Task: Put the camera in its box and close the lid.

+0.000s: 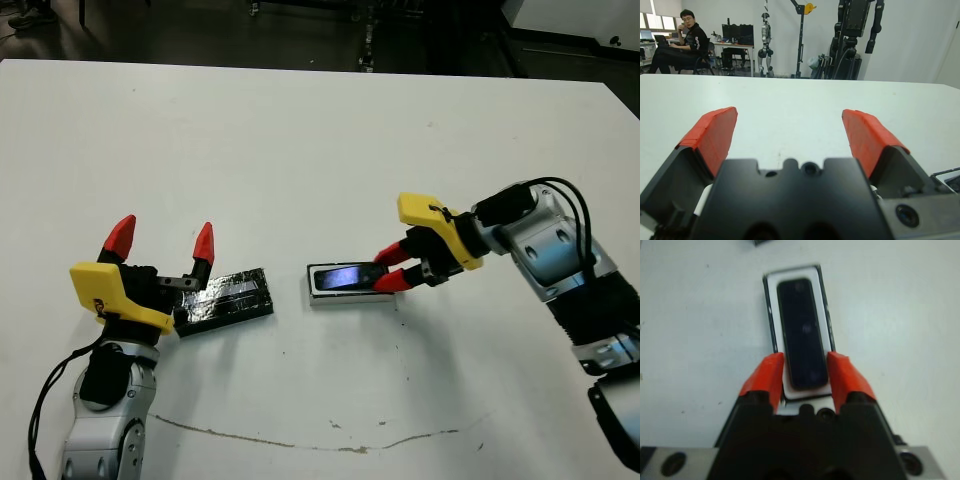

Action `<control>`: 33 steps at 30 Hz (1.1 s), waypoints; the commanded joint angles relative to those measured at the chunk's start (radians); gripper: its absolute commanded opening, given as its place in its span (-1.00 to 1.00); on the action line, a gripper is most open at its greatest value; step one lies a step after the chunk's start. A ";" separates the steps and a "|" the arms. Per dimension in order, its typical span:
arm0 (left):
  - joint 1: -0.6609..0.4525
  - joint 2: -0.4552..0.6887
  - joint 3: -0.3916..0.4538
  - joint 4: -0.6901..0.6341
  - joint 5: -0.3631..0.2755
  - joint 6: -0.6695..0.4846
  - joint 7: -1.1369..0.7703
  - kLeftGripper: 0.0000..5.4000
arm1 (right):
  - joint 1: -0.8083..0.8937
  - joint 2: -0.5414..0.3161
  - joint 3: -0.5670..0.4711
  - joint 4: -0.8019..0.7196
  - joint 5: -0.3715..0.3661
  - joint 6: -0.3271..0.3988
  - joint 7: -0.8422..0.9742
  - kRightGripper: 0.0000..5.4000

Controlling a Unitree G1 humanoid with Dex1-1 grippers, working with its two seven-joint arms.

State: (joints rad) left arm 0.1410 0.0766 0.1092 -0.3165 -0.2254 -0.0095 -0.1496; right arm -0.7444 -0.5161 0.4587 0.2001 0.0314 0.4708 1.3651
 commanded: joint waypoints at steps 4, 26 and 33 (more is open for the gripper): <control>0.012 0.003 -0.001 -0.002 0.008 0.007 0.004 1.00 | 0.026 -0.040 -0.021 -0.040 -0.025 -0.115 -0.041 0.26; 0.011 0.003 0.000 0.004 0.004 0.007 0.002 1.00 | 0.100 -0.085 -0.341 -0.287 0.191 0.118 -0.195 1.00; 0.011 0.003 -0.001 0.005 0.002 0.006 0.000 1.00 | 0.334 0.057 -0.448 -0.581 0.217 0.195 -0.576 0.88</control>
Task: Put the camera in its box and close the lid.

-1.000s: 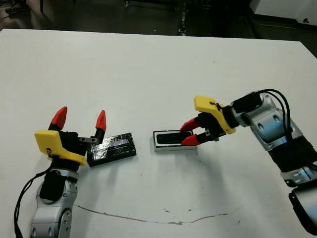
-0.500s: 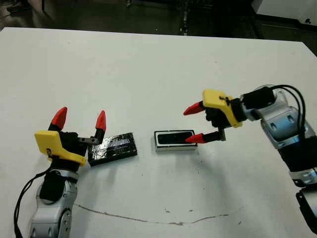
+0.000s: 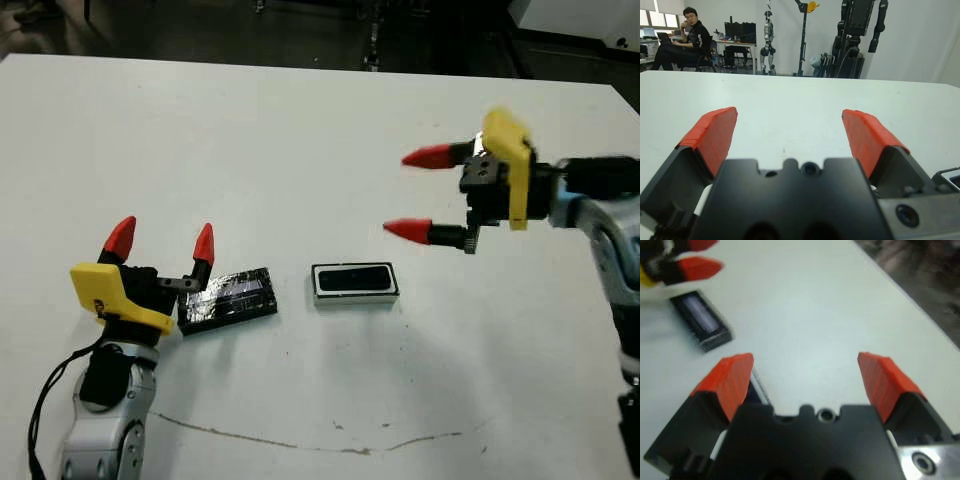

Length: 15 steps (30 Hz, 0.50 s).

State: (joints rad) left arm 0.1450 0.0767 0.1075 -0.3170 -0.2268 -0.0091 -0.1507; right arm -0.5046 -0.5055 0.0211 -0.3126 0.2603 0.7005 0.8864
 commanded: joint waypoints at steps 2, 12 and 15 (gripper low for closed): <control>0.006 0.002 0.002 0.008 0.003 0.003 0.001 1.00 | 0.167 0.087 0.007 -0.105 -0.038 -0.092 -0.175 0.79; 0.008 0.001 -0.001 0.005 0.015 0.003 0.008 1.00 | 0.337 0.143 0.142 -0.003 -0.222 -0.432 -0.333 0.22; 0.007 0.002 0.001 0.002 0.001 0.013 0.003 1.00 | 0.364 0.158 0.171 0.029 -0.263 -0.485 -0.367 0.05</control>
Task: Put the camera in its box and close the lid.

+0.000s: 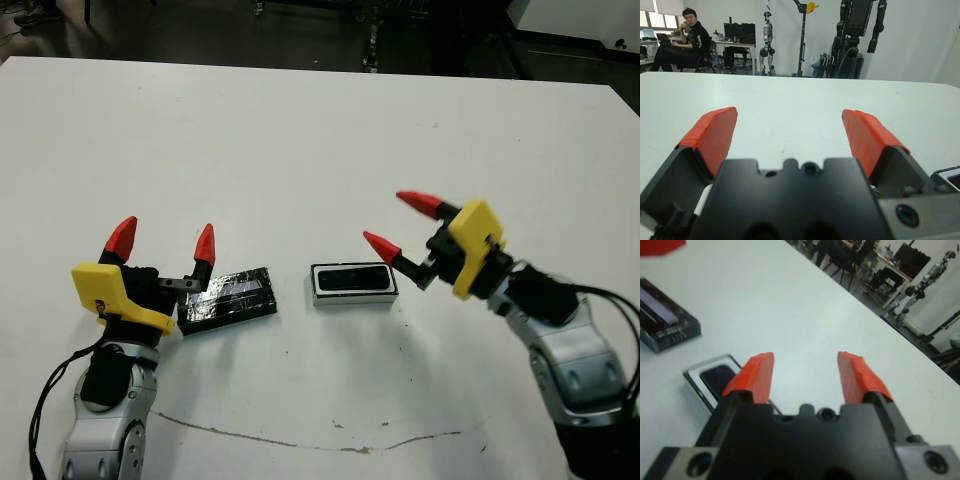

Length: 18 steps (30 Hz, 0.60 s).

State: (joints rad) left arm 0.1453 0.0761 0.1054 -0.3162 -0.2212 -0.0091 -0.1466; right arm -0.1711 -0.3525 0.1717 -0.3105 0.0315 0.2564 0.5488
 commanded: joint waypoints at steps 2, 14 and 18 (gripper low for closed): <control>0.007 0.002 0.002 0.000 -0.007 0.013 -0.001 1.00 | 0.045 0.006 0.045 0.031 -0.075 -0.059 -0.055 -0.07; 0.006 0.004 -0.001 -0.005 -0.002 0.016 0.003 1.00 | 0.100 0.018 0.093 0.047 -0.128 -0.110 -0.086 -0.74; 0.004 0.008 0.000 -0.003 0.002 0.012 0.001 1.00 | 0.123 0.007 0.105 0.034 -0.141 -0.091 -0.077 -0.95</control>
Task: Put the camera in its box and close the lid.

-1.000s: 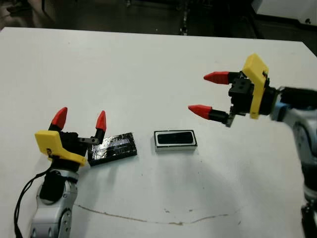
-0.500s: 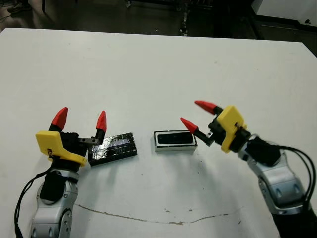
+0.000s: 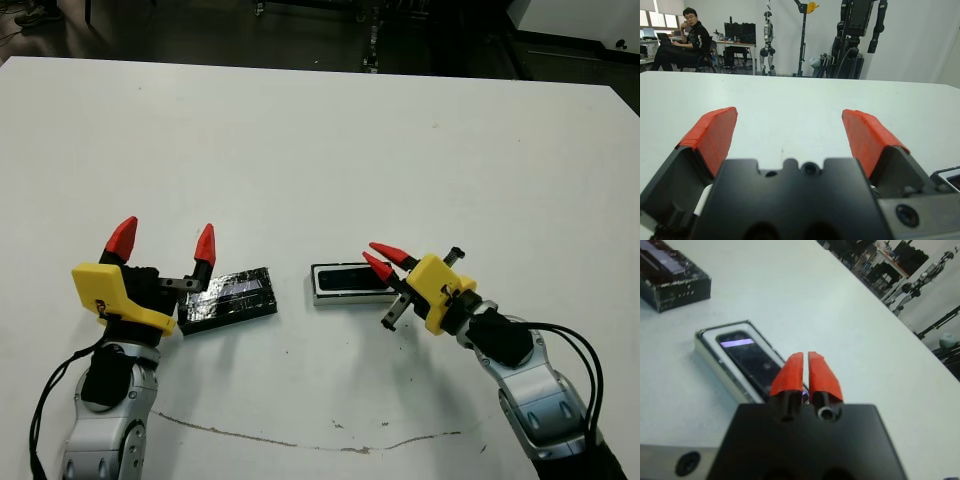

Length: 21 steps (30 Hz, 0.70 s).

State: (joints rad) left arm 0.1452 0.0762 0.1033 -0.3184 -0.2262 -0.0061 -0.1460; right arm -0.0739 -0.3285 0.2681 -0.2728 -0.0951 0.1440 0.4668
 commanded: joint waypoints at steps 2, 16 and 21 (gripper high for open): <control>0.003 0.008 0.003 0.002 0.003 0.008 -0.003 1.00 | 0.036 -0.026 0.015 -0.006 -0.027 0.023 0.007 -0.99; 0.002 0.005 0.003 0.008 0.009 0.001 -0.001 1.00 | 0.086 -0.041 0.027 -0.027 -0.042 0.092 0.012 -0.99; 0.005 0.004 0.003 0.003 0.011 -0.001 0.001 1.00 | 0.078 -0.017 -0.025 -0.039 0.005 0.061 -0.006 -0.99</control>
State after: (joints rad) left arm 0.1438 0.0767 0.1037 -0.3175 -0.2227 -0.0068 -0.1486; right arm -0.0140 -0.3448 0.2749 -0.3147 -0.1116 0.2023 0.4635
